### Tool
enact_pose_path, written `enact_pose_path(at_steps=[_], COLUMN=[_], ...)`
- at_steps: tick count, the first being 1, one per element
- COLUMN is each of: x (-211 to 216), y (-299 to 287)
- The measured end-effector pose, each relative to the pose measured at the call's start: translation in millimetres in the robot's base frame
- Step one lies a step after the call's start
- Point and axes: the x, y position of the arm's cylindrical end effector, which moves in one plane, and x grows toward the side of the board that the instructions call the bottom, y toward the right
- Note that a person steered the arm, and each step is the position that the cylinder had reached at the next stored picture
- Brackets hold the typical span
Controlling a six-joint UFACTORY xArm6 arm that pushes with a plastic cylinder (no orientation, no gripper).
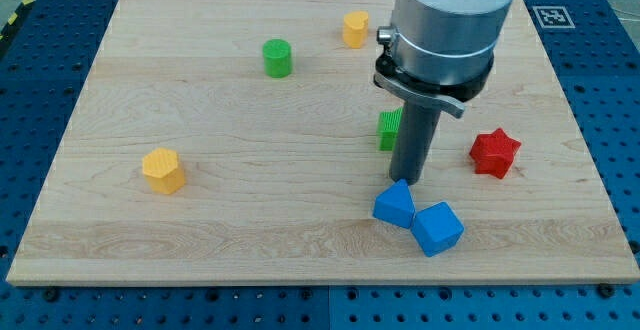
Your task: Move red blocks upwards
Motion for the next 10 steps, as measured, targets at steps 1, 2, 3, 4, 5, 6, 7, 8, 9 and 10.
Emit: enact_pose_path(at_steps=[1, 2, 3, 4, 5, 6, 7, 8, 9, 10], x=[6, 9, 14, 14, 17, 18, 0, -27, -49, -70], y=[7, 13, 27, 40, 72, 99, 111, 111, 111, 111])
